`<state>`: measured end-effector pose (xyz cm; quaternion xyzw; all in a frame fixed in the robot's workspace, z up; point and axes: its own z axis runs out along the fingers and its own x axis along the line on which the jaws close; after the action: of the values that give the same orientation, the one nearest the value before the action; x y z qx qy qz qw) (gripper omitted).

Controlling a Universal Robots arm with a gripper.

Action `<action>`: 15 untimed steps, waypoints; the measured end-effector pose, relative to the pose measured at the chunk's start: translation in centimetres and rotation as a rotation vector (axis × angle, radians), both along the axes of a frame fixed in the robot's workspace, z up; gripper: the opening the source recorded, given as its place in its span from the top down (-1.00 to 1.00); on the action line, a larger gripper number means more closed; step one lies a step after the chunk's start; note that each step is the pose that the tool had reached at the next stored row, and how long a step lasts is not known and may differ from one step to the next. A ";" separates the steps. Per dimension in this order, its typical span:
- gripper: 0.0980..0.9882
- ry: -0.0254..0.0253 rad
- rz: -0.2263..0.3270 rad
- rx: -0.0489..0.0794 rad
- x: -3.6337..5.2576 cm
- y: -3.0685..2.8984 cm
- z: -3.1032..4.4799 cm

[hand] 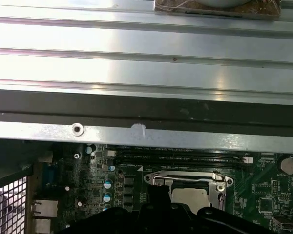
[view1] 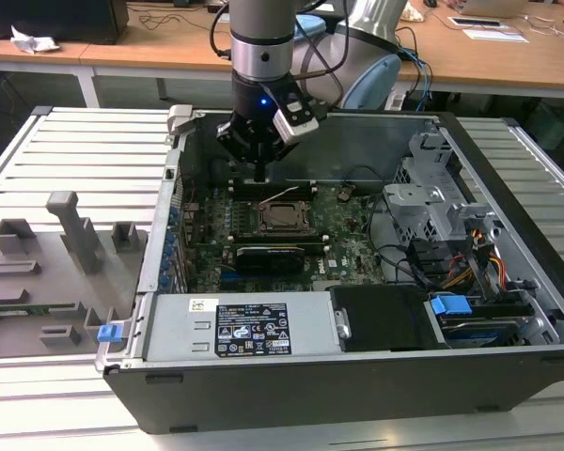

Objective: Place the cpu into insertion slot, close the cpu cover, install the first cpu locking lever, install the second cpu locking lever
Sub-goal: 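Install the first cpu locking lever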

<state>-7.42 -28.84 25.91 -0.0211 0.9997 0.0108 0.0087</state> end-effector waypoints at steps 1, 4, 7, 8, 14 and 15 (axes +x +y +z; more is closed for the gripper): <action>0.98 0.0001 0.000 -0.001 0.10 0.00 -0.02; 0.98 0.0001 0.002 0.022 0.20 0.00 -0.05; 0.98 0.0000 0.006 0.043 0.19 -0.01 -0.15; 0.98 0.0002 0.012 0.043 0.19 -0.02 -0.18; 0.98 0.0014 0.062 0.041 0.33 -0.02 -0.50; 0.98 0.0013 0.062 0.041 0.38 -0.02 -0.56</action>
<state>-7.04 -28.86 25.34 -0.0521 0.9981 0.0317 0.0082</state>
